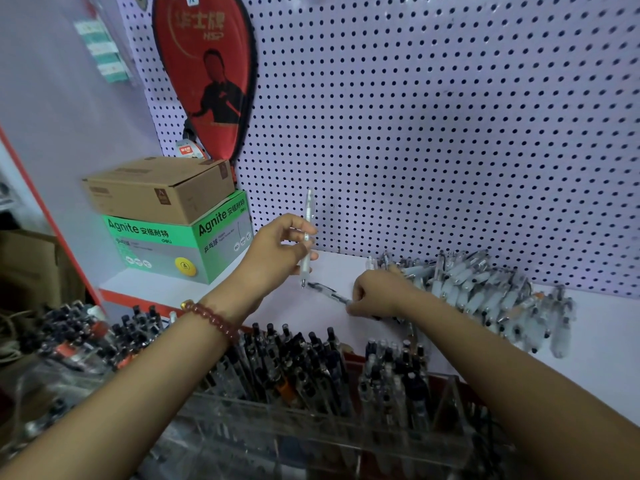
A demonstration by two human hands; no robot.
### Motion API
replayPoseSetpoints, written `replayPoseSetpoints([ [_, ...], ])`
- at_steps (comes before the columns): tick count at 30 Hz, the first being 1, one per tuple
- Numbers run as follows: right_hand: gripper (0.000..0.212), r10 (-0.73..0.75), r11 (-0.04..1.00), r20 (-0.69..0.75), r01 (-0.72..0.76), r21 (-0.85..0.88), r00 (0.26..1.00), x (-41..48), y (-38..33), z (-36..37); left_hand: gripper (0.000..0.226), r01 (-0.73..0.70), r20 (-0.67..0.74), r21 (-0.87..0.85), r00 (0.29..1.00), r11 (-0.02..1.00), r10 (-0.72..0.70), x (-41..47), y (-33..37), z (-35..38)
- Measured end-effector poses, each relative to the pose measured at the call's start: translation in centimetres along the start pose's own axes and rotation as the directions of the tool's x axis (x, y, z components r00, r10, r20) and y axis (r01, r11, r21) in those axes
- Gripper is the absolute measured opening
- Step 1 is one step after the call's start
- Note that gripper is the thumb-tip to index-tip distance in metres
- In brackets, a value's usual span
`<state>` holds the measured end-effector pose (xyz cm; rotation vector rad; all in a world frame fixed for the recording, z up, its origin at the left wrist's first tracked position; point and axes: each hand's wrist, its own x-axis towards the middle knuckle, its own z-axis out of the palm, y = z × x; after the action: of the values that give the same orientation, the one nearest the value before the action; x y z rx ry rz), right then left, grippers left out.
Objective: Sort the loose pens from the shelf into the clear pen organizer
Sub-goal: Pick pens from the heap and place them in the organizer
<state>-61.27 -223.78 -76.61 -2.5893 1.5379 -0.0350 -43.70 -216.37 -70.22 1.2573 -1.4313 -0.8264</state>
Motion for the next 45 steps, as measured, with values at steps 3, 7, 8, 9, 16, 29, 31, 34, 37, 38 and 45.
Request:
replayPoseSetpoints([
  [3,0.025,0.027,0.984,-0.129,-0.004,0.177,0.991,-0.2,0.1,-0.8,0.025,-0.029,-0.025,0.06,0.999,0.998,0.03,0.1,-0.1,0.0],
  [7,0.018,0.049,0.807,-0.298,0.138,0.575,0.953,-1.9,-0.7,-3.8,0.033,-0.074,-0.094,0.146,0.992,0.986,0.089,0.3,-0.1,0.1],
  [8,0.017,0.028,0.756,-0.327,0.194,0.626,0.945,-2.5,-1.3,-4.6,0.035,-0.112,-0.106,0.186,0.985,0.976,0.133,0.3,-0.1,0.1],
  [9,0.017,0.01,0.715,-0.353,0.241,0.656,0.935,-3.1,-1.9,-5.5,0.035,-0.159,-0.107,0.217,0.977,0.963,0.186,0.2,0.0,0.2],
  [16,0.025,-0.06,0.625,-0.445,0.381,0.681,0.894,-6.0,-6.0,-9.1,0.013,-0.421,-0.108,0.107,0.896,0.901,0.431,-1.4,3.5,0.5],
  [29,0.003,-0.249,0.659,-0.322,0.403,0.635,0.913,-10.8,-15.3,-9.1,0.017,-0.446,-0.256,0.171,0.841,0.879,0.477,-10.4,2.9,-6.2],
  [31,0.009,-0.242,0.624,-0.308,0.39,0.677,0.92,-11.2,-16.7,-8.4,0.012,-0.432,-0.262,0.166,0.848,0.887,0.462,-12.1,2.3,-7.3],
  [34,0.02,-0.188,0.476,-0.261,0.32,0.819,0.947,-11.5,-18.5,-7.4,0.016,-0.459,-0.215,0.179,0.845,0.87,0.49,-14.6,1.2,-8.8],
  [37,0.022,-0.229,0.326,-0.279,0.343,0.881,0.933,-11.9,-20.0,-6.3,0.013,-0.429,-0.047,0.227,0.892,0.874,0.45,-16.7,0.0,-9.6],
  [38,0.023,-0.238,0.326,-0.311,0.377,0.867,0.92,-12.0,-20.4,-5.7,0.012,-0.416,-0.027,0.231,0.901,0.88,0.433,-17.4,-0.6,-9.9],
  [45,0.017,-0.204,0.484,-0.461,0.498,0.72,0.864,-11.9,-22.7,-2.1,0.024,-0.283,-0.021,0.221,0.955,0.933,0.294,-20.0,-2.6,-12.2],
])
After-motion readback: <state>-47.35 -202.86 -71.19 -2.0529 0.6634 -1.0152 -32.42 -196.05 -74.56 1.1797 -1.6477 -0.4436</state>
